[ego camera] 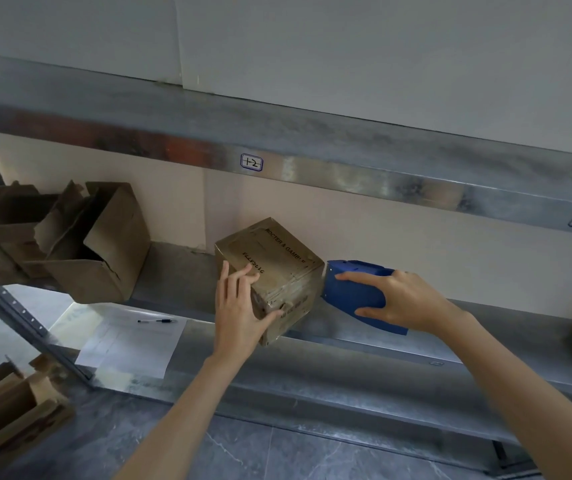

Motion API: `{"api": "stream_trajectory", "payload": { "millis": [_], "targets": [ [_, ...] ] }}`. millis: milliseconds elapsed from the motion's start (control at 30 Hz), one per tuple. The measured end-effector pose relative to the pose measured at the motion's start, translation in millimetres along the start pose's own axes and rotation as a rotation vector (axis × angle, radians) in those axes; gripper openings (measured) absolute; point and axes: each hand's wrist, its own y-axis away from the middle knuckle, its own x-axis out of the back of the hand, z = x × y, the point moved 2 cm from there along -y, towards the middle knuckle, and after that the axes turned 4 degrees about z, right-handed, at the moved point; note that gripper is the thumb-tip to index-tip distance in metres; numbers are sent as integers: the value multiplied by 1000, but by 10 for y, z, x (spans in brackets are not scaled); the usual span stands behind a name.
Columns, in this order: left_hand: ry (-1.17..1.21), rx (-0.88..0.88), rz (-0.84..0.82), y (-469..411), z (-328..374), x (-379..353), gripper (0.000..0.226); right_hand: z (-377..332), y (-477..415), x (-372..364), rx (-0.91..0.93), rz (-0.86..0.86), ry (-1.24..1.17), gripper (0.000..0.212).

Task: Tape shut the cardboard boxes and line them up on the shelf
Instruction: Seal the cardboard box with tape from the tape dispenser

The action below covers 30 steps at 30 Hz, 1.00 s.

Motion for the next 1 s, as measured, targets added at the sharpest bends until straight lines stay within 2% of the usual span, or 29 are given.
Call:
{"api": "stream_trajectory", "payload": {
  "millis": [200,467,800,1000],
  "targets": [
    [-119,-58,-23,-67,-172,228,77,-108,53,101,72,34,15,66],
    [199,-8,-274,-233,-519,433,76,-334,-65,25,144,26,-29,66],
    [193,-14,-304,-272,-481,463,75,-110,44,9,153,-11,-93,64],
    [219,-13,-308,-278,-493,418,75,258,214,22,61,18,-71,69]
  ]
}}
